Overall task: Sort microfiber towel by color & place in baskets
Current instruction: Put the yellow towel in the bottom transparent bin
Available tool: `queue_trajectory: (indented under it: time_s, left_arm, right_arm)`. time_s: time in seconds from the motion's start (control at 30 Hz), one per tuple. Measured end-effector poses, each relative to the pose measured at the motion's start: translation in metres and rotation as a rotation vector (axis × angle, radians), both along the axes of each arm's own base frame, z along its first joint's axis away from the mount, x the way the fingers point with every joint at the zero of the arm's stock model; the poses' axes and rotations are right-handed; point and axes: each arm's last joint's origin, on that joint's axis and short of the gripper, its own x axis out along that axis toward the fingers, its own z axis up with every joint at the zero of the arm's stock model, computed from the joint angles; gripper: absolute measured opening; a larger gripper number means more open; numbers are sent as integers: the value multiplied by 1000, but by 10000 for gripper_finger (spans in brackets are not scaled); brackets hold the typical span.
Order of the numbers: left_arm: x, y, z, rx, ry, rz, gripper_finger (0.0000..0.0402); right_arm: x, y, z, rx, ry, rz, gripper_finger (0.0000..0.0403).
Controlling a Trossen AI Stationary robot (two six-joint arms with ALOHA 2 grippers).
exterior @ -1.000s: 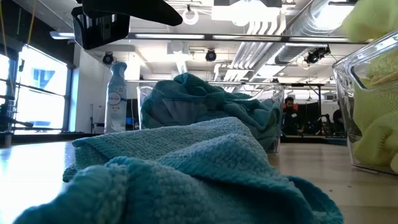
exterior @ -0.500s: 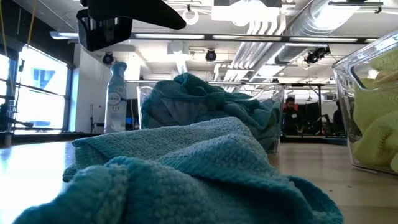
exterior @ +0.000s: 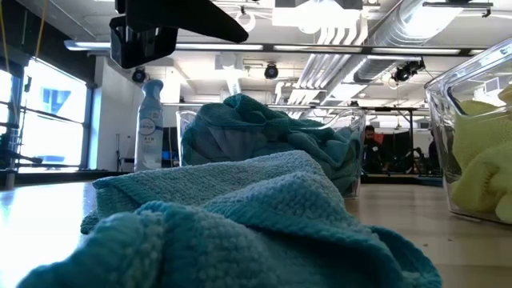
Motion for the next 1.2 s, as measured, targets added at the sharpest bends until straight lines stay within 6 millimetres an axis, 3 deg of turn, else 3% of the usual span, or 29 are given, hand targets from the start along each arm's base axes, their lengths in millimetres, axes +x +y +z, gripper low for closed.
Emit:
queue_trajectory:
  time_s: [0.17,0.3,0.67,0.83,1.0,1.2]
  left_arm:
    - [0,0,0,0,0,0,110]
    - [0,0,0,0,0,0,110]
    - [-1,-1,0,-1,-1,-3,110]
    - [-1,-1,0,-1,0,-5,110]
    - [-1,-1,0,-2,1,-6,110]
    - [-1,-1,0,1,6,-7,110]
  right_arm:
    - [2,5,14,3,19,7,82]
    - [5,10,39,0,29,57,105]
    - [7,12,113,-118,46,82,110]
    - [10,9,136,-206,-62,66,110]
    - [19,3,138,-270,-123,65,110]
    - [36,-10,102,-259,-67,74,110]
